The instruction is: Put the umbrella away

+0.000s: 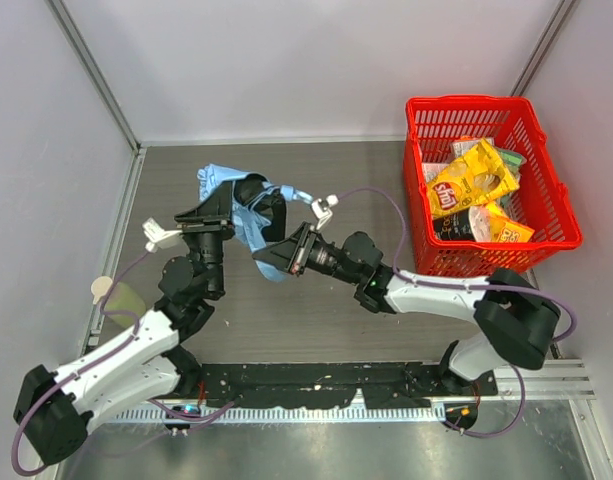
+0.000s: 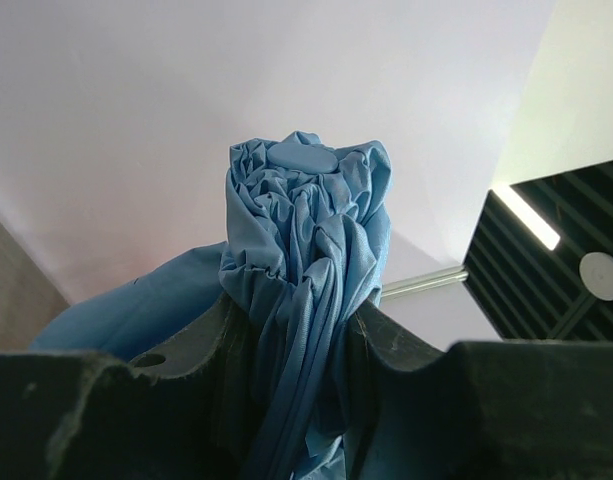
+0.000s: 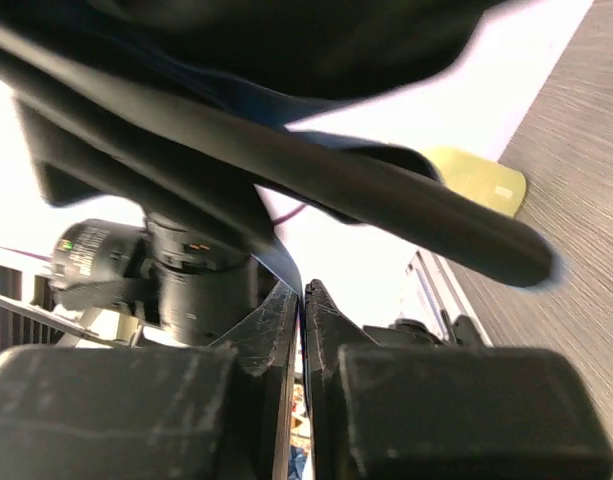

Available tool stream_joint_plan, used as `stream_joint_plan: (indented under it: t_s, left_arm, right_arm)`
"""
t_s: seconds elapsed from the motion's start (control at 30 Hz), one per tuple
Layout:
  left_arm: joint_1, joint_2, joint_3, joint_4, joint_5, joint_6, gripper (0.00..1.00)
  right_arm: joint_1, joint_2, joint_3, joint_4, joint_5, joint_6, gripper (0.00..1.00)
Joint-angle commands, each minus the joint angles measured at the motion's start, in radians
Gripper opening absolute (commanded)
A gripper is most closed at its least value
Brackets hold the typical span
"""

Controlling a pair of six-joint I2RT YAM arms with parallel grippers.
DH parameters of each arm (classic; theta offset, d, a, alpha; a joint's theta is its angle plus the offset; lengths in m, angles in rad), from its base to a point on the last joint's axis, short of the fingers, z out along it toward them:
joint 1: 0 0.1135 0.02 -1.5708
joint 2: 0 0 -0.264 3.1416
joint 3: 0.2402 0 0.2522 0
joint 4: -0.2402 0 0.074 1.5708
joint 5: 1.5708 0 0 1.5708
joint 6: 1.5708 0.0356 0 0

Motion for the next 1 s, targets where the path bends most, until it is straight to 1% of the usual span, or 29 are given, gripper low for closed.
stream_joint_plan:
  t_s: [0.0, 0.03, 0.07, 0.17, 0.23, 0.27, 0.3, 0.33, 0.37, 0.4, 0.43, 0.5, 0.53, 0.6, 0.67, 0.77, 0.83, 0.9, 0.97]
  left_arm:
    - [0.004, -0.01, 0.087, 0.118, -0.021, -0.065, 0.0]
    - [0.005, -0.008, 0.087, 0.118, -0.024, -0.075, 0.0]
    - [0.004, -0.011, 0.087, 0.119, -0.024, -0.084, 0.0]
    - [0.005, -0.013, 0.093, 0.09, -0.015, -0.147, 0.0]
    - [0.005, -0.018, 0.104, 0.015, 0.0, -0.251, 0.0]
    - [0.002, -0.025, 0.113, -0.04, 0.011, -0.305, 0.0]
    - [0.005, -0.033, 0.12, -0.099, 0.019, -0.343, 0.0]
    - [0.005, -0.044, 0.133, -0.161, 0.031, -0.395, 0.0]
    - [0.004, -0.057, 0.148, -0.243, 0.042, -0.458, 0.0]
    - [0.004, -0.068, 0.159, -0.311, 0.054, -0.506, 0.0]
    - [0.005, -0.079, 0.17, -0.363, 0.071, -0.538, 0.0]
    - [0.004, -0.094, 0.183, -0.422, 0.101, -0.583, 0.0]
    - [0.005, -0.103, 0.191, -0.454, 0.12, -0.598, 0.0]
    - [0.004, -0.128, 0.217, -0.526, 0.152, -0.612, 0.0]
    - [0.002, -0.153, 0.243, -0.615, 0.171, -0.618, 0.0]
    - [0.004, -0.183, 0.266, -0.704, 0.207, -0.621, 0.0]
    - [0.002, -0.208, 0.294, -0.788, 0.241, -0.609, 0.0]
    - [0.004, -0.232, 0.332, -0.894, 0.276, -0.594, 0.0]
    - [0.005, -0.258, 0.349, -0.936, 0.313, -0.585, 0.0]
  right_arm:
    - [0.019, 0.05, -0.038, 0.144, 0.009, -0.036, 0.12]
    - [0.022, 0.06, -0.049, 0.19, 0.024, -0.04, 0.1]
    - [0.028, 0.061, -0.072, 0.207, 0.035, -0.056, 0.01]
    - [0.033, 0.075, -0.089, 0.241, 0.046, -0.119, 0.01]
    - [0.034, 0.083, -0.101, 0.299, 0.054, -0.189, 0.01]
    - [0.034, 0.081, -0.109, 0.305, 0.064, -0.213, 0.01]
    - [0.034, 0.081, -0.109, 0.304, 0.075, -0.278, 0.01]
    - [0.034, 0.083, -0.104, 0.301, 0.075, -0.315, 0.02]
    - [0.034, 0.083, -0.1, 0.279, 0.083, -0.386, 0.06]
    - [0.034, 0.09, -0.1, 0.276, 0.084, -0.415, 0.06]
    - [0.033, 0.1, -0.098, 0.294, 0.087, -0.473, 0.06]
    - [0.026, 0.124, -0.104, 0.322, 0.091, -0.538, 0.06]
    - [0.023, 0.138, -0.113, 0.348, 0.089, -0.549, 0.06]
    - [0.007, 0.162, -0.129, 0.415, 0.094, -0.59, 0.01]
    - [-0.007, 0.181, -0.136, 0.445, 0.104, -0.65, 0.01]
    - [-0.012, 0.189, -0.135, 0.423, 0.13, -0.724, 0.01]
    - [-0.018, 0.187, -0.147, 0.42, 0.178, -0.8, 0.01]
    - [-0.027, 0.187, -0.164, 0.46, 0.205, -0.874, 0.01]
    - [-0.047, 0.196, -0.169, 0.481, 0.198, -0.929, 0.01]
